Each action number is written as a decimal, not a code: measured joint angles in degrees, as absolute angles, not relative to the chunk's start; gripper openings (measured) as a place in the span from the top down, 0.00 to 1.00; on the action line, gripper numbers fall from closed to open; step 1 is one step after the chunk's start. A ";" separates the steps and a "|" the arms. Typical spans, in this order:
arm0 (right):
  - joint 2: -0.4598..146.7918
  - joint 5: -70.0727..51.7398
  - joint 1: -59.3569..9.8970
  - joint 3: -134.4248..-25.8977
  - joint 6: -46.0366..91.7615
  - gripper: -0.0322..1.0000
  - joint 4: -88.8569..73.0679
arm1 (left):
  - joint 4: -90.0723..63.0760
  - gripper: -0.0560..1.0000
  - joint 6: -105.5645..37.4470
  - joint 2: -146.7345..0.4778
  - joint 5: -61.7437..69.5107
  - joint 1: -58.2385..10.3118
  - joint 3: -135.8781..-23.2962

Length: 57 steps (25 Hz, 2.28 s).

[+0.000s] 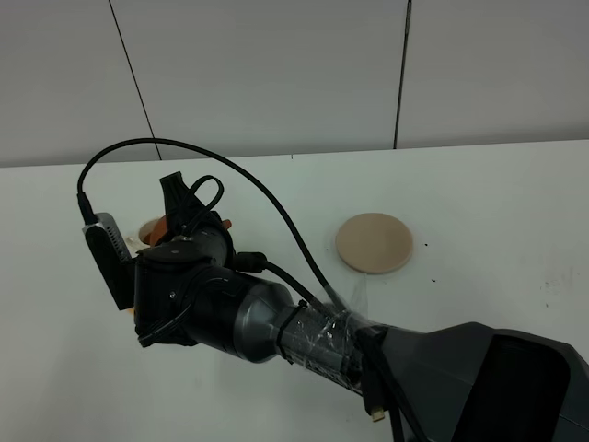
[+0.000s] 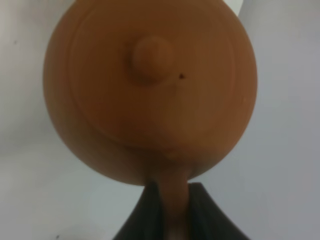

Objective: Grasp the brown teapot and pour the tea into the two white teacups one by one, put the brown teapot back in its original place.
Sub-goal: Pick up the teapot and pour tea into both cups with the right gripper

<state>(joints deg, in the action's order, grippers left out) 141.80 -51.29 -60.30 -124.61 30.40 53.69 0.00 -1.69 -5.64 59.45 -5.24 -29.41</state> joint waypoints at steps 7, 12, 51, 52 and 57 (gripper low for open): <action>141.80 -50.36 -60.36 -124.61 31.53 0.88 54.34 | 0.00 0.59 -1.69 -5.64 59.45 -5.24 -29.41; 141.80 -50.13 -60.36 -124.61 31.87 0.88 56.18 | 0.00 0.59 -1.69 -5.64 59.45 -5.24 -29.41; 141.80 -50.91 -60.31 -124.61 35.12 0.88 60.80 | 0.00 0.59 -1.69 -5.64 59.45 -5.24 -29.41; 141.80 -50.91 -60.31 -124.61 35.12 0.88 60.93 | 0.00 0.59 -1.69 -5.64 59.45 -5.24 -29.41; 141.80 -50.91 -60.31 -124.61 35.77 0.88 61.19 | 0.00 0.59 -1.69 -5.64 59.45 -5.24 -29.41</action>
<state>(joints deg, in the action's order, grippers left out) 141.80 -50.91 -60.31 -124.61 35.77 61.19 0.00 -1.69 -5.64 59.45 -5.24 -29.41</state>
